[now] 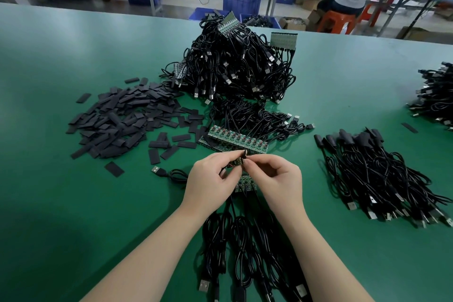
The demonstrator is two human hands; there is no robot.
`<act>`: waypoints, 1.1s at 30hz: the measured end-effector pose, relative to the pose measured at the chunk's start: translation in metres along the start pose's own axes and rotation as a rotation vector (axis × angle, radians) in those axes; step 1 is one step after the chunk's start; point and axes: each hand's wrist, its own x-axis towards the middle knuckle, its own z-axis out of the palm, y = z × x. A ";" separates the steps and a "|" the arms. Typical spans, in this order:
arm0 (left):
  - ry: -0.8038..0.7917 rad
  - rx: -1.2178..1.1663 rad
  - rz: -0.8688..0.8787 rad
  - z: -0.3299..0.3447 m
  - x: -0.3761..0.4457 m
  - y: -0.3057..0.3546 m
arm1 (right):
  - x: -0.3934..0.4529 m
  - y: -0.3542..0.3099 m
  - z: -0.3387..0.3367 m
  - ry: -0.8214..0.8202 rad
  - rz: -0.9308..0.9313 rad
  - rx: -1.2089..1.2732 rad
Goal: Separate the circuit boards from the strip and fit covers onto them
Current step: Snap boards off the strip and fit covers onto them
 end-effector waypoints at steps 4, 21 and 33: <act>0.028 -0.001 0.000 0.000 0.001 0.000 | 0.001 0.000 0.000 0.000 0.005 0.029; 0.048 -0.039 -0.009 0.000 0.002 -0.001 | 0.000 -0.001 0.000 0.002 0.010 0.018; 0.007 -0.025 -0.050 -0.001 0.002 0.001 | 0.002 0.002 -0.003 -0.065 -0.040 -0.017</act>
